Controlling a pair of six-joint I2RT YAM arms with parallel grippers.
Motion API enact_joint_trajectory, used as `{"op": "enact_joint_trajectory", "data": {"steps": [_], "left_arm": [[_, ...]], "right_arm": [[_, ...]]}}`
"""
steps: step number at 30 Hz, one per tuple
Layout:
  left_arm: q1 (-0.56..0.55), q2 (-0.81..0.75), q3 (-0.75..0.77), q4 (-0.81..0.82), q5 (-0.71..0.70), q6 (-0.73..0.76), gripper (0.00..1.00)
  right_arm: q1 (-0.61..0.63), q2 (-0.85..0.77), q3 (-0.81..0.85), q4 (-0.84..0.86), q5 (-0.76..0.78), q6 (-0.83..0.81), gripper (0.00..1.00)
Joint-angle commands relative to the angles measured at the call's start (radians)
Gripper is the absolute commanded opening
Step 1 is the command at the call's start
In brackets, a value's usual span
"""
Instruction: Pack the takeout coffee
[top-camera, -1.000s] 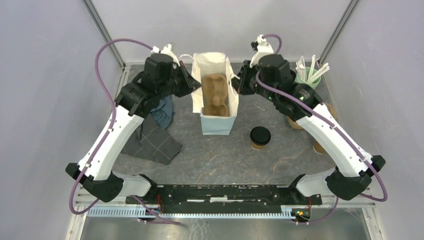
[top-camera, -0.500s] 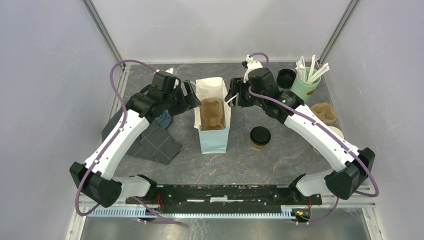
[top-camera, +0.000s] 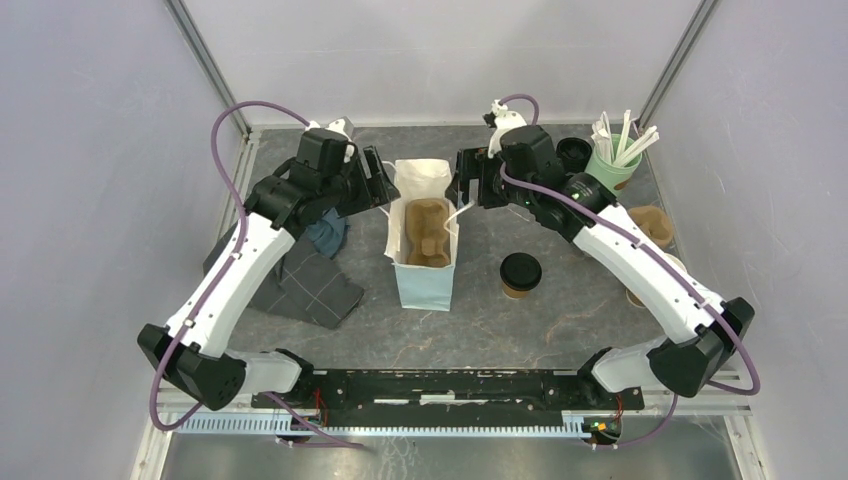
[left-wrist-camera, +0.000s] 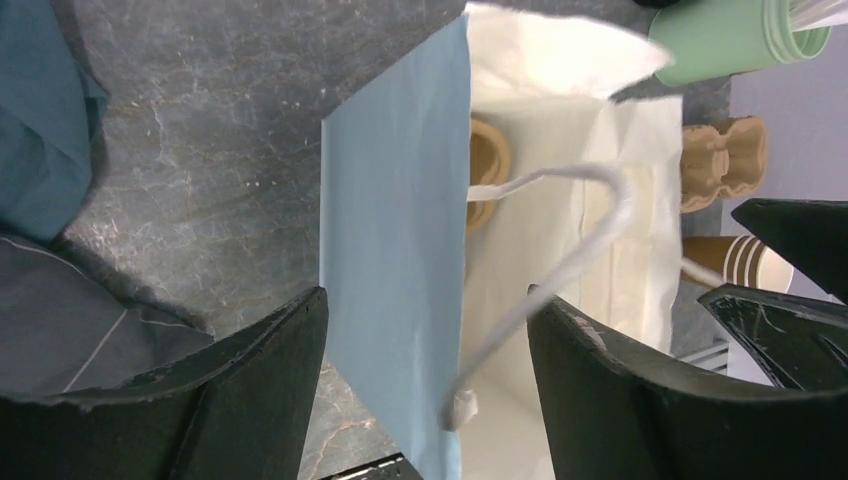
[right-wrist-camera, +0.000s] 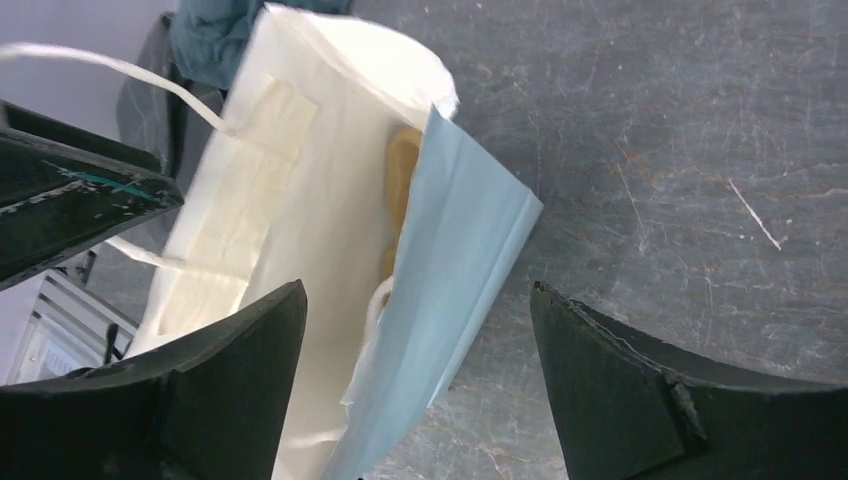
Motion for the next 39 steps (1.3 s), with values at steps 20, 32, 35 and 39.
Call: {"op": "enact_joint_trajectory", "data": {"steps": [20, 32, 35, 39], "left_arm": [[0.002, 0.013, 0.152, 0.034, -0.042, 0.140, 0.48], [0.002, 0.006, 0.174, 0.045, -0.010, 0.143, 0.16], [0.002, -0.005, 0.171, 0.051, -0.010, 0.139, 0.10], [0.001, -0.019, 0.169, 0.078, 0.025, 0.123, 0.02]], "right_arm": [[-0.006, -0.145, 0.015, -0.029, -0.192, 0.235, 0.90], [0.030, -0.172, -0.139, 0.242, -0.119, 0.357, 0.78], [0.032, -0.165, -0.162, 0.306, -0.071, 0.369, 0.69], [0.041, -0.188, -0.248, 0.483, -0.056, 0.393, 0.40]]}}
